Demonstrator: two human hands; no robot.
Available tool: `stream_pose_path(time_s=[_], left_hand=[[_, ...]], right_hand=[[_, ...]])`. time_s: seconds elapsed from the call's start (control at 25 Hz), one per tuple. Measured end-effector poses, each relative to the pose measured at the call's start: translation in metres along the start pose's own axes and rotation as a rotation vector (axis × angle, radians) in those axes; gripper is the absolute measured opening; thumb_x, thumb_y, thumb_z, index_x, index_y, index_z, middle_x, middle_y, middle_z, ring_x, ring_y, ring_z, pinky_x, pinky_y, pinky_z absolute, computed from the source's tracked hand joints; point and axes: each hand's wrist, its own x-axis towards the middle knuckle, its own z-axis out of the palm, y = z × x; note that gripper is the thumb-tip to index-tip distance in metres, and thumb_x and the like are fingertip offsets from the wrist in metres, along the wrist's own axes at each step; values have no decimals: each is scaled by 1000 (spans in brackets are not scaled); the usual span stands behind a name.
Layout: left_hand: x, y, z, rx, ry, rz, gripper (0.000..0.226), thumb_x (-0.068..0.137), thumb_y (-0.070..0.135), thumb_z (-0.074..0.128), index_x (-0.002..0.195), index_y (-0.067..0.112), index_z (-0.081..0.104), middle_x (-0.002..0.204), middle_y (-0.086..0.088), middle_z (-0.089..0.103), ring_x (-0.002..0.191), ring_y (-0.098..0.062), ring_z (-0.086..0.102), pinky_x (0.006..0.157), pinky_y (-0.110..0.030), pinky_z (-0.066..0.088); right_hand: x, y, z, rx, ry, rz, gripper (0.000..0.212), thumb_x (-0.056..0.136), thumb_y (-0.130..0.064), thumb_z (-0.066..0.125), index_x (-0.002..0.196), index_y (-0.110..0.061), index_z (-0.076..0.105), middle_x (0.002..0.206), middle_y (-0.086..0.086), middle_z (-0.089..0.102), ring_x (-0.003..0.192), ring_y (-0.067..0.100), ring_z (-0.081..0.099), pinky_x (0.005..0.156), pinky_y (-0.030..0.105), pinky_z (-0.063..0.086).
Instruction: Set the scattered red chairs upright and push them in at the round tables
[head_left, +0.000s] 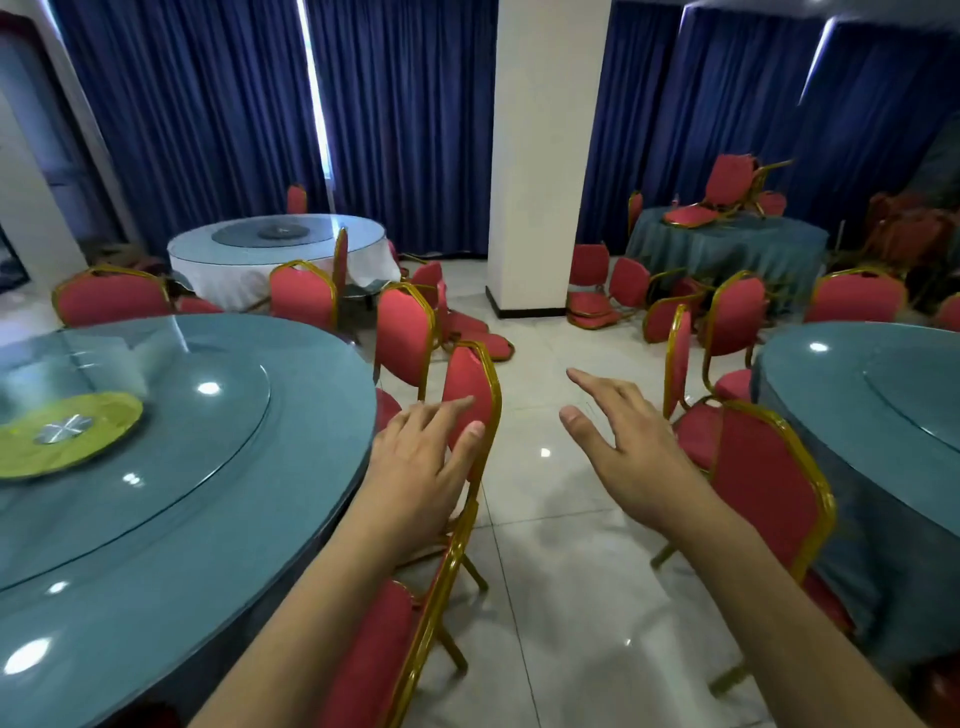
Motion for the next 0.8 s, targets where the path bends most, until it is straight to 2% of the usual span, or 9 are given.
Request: stream_pose_path(time_s=[0.28,0.48,0.8], left_hand=[[147,9,70,50,54,-32,65,95,65,13,150,38,36,149,6,42,143,-18,30,118,-49,26],[255,1,111,95,91,-51,82,88,77,-2,151,40,34,150,7,41,143,-19,30,116,-51,29],[404,-13,168,99,74,-95,79,87,75,2,150,41,35,147,11,44,142,-15,31,116,-47,29]], right_hand=[[147,96,-4,4,-35,-44,61,101,-63,31,156,-37,32,156,-7,37,142,14,36,119,51,29],[260,151,-6,-3,-79,-45,64,99,-67,28,156,-40,29,158,-8,34,143,14,34,120,49,27],[426,242,7,58,-123,-62,59,100,-66,30,156,-44,27,157,-11,32,144,13,32,119,43,26]])
